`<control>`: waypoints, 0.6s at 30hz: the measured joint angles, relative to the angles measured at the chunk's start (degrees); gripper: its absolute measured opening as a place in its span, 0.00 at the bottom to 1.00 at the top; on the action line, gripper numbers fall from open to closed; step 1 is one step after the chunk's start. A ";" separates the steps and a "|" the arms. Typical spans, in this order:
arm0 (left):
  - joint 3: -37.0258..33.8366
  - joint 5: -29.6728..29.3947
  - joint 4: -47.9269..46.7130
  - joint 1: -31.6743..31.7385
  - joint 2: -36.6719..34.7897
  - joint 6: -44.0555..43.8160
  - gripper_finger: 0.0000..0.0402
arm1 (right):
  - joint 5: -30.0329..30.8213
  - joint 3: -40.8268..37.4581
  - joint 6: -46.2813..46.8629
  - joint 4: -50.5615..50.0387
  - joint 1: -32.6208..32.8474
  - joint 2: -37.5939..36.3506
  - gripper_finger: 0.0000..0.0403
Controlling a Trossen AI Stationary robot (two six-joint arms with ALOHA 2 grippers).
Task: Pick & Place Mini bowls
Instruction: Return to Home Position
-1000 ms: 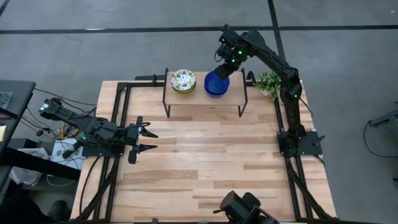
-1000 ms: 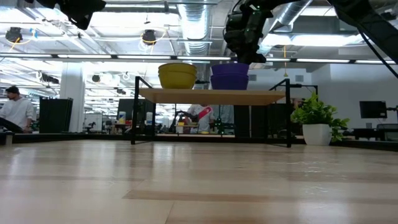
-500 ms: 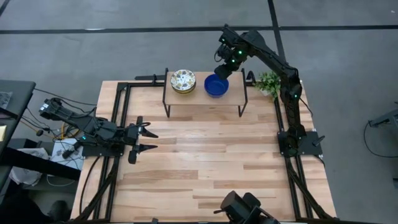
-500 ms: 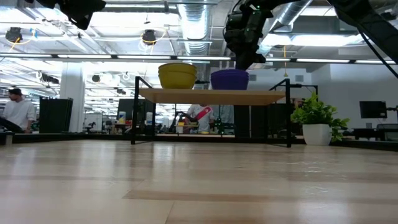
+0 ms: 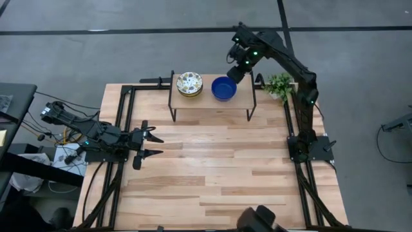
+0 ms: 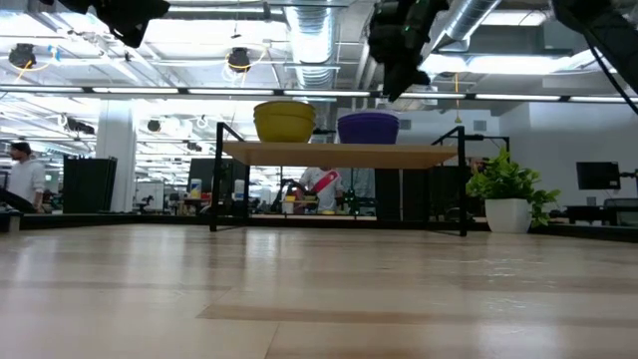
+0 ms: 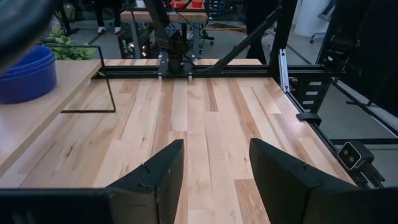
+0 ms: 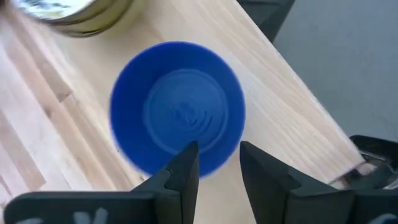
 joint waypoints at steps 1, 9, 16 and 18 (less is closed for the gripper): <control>0.00 0.00 0.00 0.00 0.00 0.00 0.45 | 0.03 0.00 -0.71 -0.32 0.14 -0.87 0.27; 0.00 0.00 -0.76 0.00 0.00 -0.04 0.45 | 0.07 0.00 -2.74 -1.31 0.62 -10.40 0.27; -4.57 0.02 0.27 0.00 -1.84 -4.35 0.45 | 0.22 0.00 -2.46 -0.13 2.53 -19.19 0.27; -6.22 0.01 2.11 0.00 -3.35 -5.03 0.45 | 0.32 0.00 -2.32 0.39 3.77 -21.27 0.27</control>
